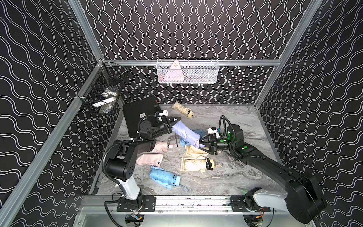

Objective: Take umbrellas out of sleeves
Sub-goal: Take out the umbrella from the umbrella sleeve.

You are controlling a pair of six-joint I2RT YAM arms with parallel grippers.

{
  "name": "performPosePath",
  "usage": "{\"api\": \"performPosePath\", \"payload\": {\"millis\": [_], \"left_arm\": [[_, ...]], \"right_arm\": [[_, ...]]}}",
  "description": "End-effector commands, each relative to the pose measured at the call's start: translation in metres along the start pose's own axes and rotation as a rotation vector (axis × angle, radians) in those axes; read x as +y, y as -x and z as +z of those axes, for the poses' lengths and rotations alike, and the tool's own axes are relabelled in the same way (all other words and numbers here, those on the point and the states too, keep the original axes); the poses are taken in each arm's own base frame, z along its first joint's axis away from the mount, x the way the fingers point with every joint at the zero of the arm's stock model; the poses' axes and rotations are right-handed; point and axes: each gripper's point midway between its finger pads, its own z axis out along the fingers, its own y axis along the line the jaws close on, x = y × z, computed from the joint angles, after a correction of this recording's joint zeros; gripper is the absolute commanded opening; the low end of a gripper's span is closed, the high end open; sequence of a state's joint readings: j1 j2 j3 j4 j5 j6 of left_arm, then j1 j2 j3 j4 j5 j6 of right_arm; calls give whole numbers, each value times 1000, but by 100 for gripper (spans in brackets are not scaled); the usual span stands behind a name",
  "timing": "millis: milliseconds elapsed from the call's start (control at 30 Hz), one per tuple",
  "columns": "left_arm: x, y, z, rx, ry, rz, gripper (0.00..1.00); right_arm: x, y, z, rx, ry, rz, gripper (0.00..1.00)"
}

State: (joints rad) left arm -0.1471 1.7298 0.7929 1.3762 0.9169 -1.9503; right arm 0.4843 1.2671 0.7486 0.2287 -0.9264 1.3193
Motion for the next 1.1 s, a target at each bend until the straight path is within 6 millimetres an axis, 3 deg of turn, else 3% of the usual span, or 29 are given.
{"api": "performPosePath", "payload": {"millis": [0,100,233,367,533,867,1067], "left_arm": [[-12,-10,0,32,-48,12,0],[-11,-12,-1,36,-56,3,0],[-12,-13,-1,47,-53,6,0],[-11,-12,-3,51,-54,17,32],[-6,-14,-1,74,-21,37,54],[-6,-14,-3,104,61,122,53],[16,-21,-24,162,421,331,53]], "right_arm": [[19,6,1,-16,51,-61,48],[22,8,0,-24,54,-81,46],[23,8,-4,-22,37,-101,38],[22,7,-18,-31,-3,-134,33],[21,0,-31,-12,-45,-169,30],[21,-4,-31,21,-57,-169,27],[15,-4,-36,10,-123,-183,26]]}}
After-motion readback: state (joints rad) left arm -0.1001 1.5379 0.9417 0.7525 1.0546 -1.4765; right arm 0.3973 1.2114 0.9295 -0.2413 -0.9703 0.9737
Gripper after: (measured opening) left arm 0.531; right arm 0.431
